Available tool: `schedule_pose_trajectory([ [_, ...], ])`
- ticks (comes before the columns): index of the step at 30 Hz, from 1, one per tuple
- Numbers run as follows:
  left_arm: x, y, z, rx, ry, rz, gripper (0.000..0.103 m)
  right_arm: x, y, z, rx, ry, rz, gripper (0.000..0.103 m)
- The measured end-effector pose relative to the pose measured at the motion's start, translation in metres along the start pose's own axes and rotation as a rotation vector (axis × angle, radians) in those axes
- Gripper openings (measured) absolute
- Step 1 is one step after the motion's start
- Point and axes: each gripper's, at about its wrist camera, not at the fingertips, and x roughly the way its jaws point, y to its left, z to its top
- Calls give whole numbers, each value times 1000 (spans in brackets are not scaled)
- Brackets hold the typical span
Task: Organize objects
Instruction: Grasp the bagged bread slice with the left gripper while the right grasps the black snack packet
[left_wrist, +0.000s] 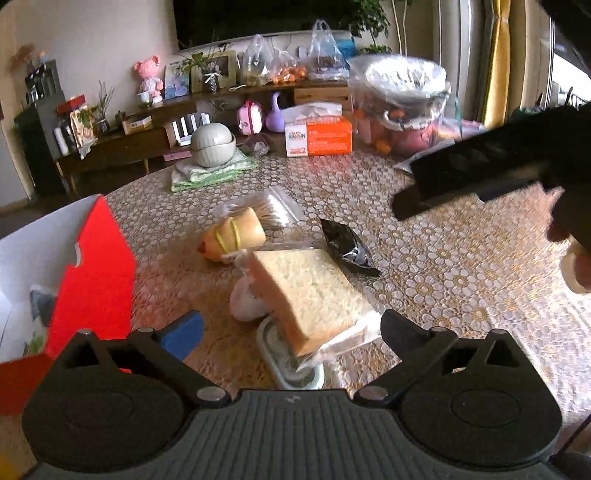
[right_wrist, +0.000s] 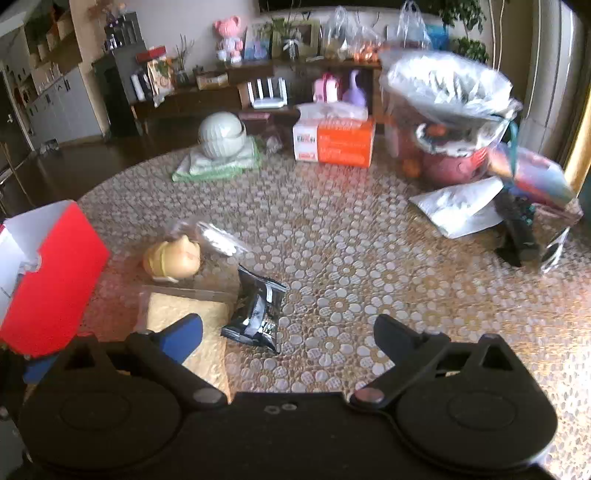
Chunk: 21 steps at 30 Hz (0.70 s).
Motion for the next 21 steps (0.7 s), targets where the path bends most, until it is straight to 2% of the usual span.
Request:
schedule_pose_trajectory([
  [4,23,-9,6,-14,44,1,102,20,-2,5,16,30,10,98],
  [9,48,-23,10,-21,84,40,102,40,-6,12,17,62,35,97],
  [21,80,-38,14,-34,110,127,103,74,-5,11,54,118,68,87],
])
